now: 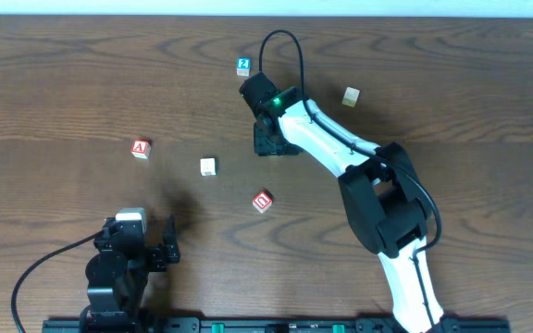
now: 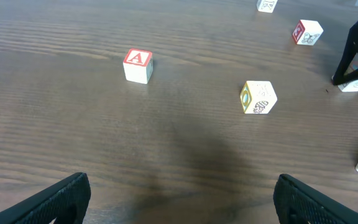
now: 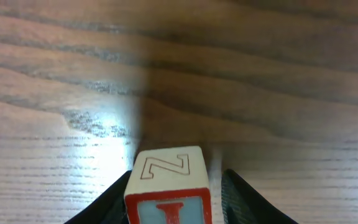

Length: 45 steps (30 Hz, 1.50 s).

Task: Spell out Ai2
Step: 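Carry the red 'I' block left to the table center and lower, then open the right gripper, release the block, and retract right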

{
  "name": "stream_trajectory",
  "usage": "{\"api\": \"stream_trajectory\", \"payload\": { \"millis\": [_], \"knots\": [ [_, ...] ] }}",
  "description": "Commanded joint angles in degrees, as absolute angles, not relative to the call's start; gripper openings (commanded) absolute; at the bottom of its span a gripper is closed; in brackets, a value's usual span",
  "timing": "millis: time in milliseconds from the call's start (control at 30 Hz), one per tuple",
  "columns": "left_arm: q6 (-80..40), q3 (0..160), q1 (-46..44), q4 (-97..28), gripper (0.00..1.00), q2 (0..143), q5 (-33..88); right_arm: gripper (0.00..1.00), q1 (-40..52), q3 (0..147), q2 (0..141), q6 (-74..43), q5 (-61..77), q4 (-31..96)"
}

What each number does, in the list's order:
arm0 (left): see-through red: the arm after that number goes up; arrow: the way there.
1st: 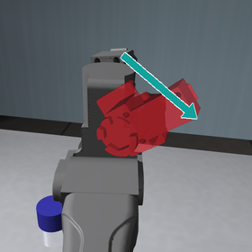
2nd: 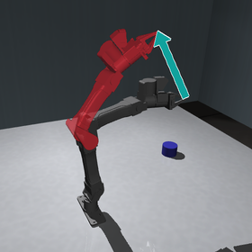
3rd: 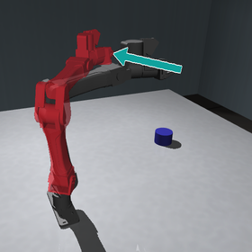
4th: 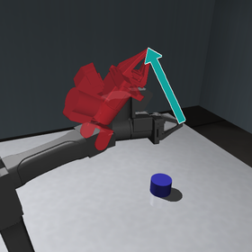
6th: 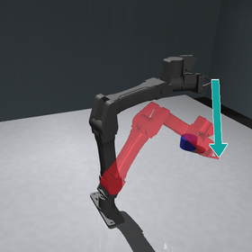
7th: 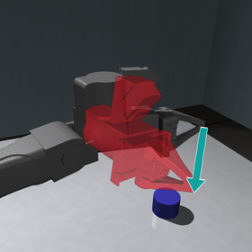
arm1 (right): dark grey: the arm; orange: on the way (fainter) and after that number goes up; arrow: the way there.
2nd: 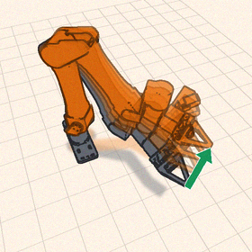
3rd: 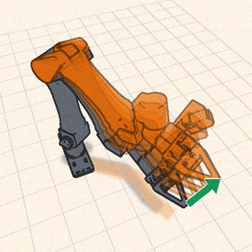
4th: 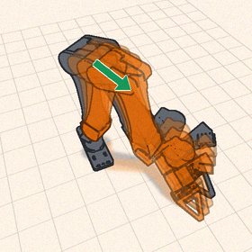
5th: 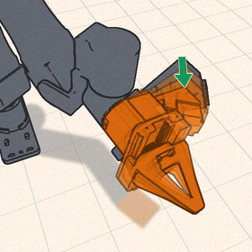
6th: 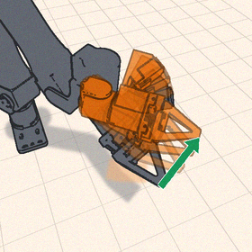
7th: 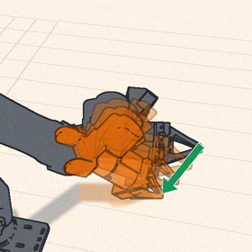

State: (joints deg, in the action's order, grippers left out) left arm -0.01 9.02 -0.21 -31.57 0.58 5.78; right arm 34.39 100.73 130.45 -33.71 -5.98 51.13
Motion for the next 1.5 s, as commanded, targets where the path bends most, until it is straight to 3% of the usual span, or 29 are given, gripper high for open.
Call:
{"api": "stream_trajectory", "payload": {
  "millis": [0, 533, 600, 800, 900, 1133, 1467],
  "knots": [
    [-0.14, 8.45, -0.01, -31.44, 0.95, 0.25, 5.56, 0.41, 34.44, 100.42, 130.54, -33.85, -7.29, 50.54],
    [-0.14, 8.45, -0.01, -31.42, 0.95, 0.25, 5.56, 0.41, 33.67, 100.42, 130.54, -34.70, -7.53, 49.82],
    [-0.14, 8.45, -0.01, -31.42, 0.95, 0.25, 5.56, 0.47, 33.41, 100.42, 130.54, -34.65, -7.73, 49.10],
    [-0.14, 8.45, -0.01, -31.42, 0.95, 0.25, 5.56, 0.78, 30.94, 103.59, 130.50, -31.40, -7.70, 47.62],
    [-0.14, 8.45, -0.01, -31.42, 0.95, 0.25, 5.56, 0.99, 29.43, 107.72, 129.64, -28.95, -7.73, 48.49],
    [-0.14, 8.45, -0.01, -31.42, 0.95, 0.25, 5.56, 0.99, 25.43, 119.98, 122.63, -23.44, -12.25, 54.74],
    [-0.14, 8.45, -0.01, -31.42, 0.95, 0.25, 5.56, 0.99, 23.05, 120.51, 103.33, -20.08, -20.38, 69.38]
  ]
}}
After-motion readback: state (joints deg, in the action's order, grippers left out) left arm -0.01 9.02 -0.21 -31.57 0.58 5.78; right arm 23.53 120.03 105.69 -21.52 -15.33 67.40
